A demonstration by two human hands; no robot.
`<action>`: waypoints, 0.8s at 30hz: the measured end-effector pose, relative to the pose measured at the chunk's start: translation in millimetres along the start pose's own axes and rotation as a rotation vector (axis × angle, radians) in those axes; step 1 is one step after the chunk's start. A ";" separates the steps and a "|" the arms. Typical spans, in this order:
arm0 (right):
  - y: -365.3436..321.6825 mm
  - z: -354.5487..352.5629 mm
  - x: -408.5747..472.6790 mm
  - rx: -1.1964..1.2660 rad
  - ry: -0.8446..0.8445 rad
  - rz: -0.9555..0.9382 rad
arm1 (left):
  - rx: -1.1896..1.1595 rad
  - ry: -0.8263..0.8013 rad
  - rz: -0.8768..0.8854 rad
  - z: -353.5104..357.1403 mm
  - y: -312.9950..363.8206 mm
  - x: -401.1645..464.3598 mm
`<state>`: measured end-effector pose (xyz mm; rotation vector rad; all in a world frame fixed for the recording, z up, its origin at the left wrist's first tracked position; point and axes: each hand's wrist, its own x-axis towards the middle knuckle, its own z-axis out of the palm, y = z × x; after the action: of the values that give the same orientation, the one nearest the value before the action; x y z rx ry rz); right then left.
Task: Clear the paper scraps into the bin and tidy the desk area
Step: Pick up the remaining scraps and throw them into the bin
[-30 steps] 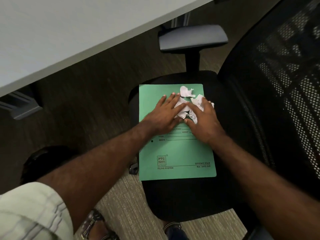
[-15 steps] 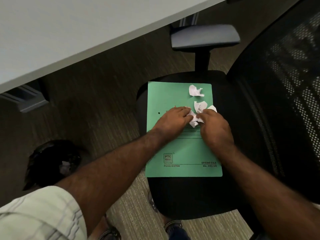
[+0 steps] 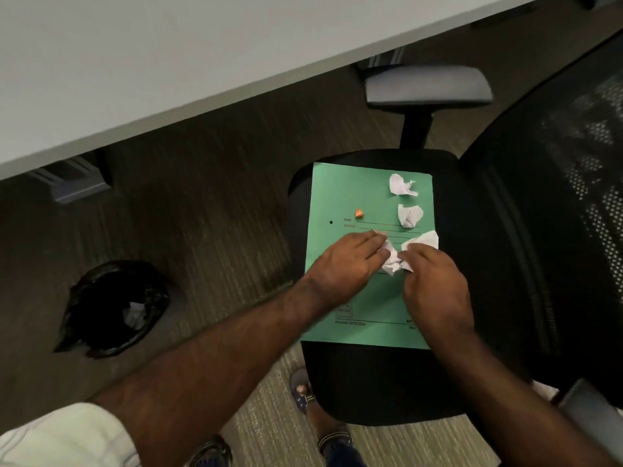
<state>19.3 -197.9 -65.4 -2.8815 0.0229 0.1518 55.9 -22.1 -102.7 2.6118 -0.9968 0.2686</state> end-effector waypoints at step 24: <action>-302.7 107.2 -49.2 0.146 -0.201 -0.716 | 0.021 0.116 -0.453 -103.1 -142.2 -338.7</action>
<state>-31.7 122.3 -87.1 -2.5289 -0.9669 0.2795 -103.9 322.4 -138.9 2.7131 -0.3488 0.3107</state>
